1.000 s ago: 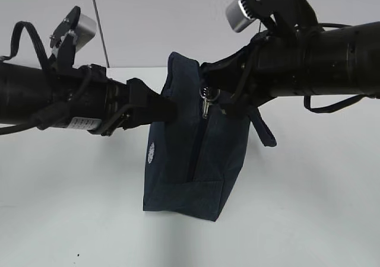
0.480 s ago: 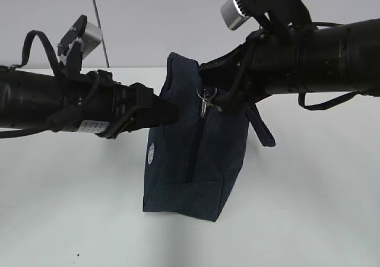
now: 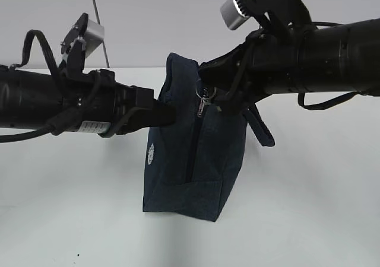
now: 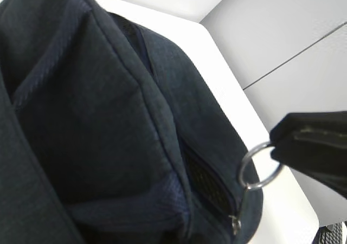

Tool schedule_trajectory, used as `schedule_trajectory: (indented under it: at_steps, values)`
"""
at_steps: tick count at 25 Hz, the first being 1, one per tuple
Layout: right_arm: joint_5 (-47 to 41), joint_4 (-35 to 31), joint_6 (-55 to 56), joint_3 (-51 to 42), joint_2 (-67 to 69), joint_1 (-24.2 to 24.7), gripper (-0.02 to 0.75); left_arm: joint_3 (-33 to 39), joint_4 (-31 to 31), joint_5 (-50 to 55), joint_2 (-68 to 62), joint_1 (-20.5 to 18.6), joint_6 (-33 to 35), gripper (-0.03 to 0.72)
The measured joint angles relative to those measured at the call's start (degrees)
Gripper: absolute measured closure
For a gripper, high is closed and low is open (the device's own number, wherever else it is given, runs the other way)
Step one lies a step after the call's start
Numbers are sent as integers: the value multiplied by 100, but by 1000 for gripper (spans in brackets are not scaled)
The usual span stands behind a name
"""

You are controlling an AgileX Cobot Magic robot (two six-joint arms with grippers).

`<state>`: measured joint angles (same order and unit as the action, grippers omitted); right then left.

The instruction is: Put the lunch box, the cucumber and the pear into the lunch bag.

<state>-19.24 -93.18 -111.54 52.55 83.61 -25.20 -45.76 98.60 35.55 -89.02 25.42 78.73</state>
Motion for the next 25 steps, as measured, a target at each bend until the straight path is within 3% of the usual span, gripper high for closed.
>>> schedule_trajectory:
  at_steps: [25]
  values:
    - [525, -92, -328, 91, 13, -10, 732, 0, 96, 499, 0, -4, 186, 701]
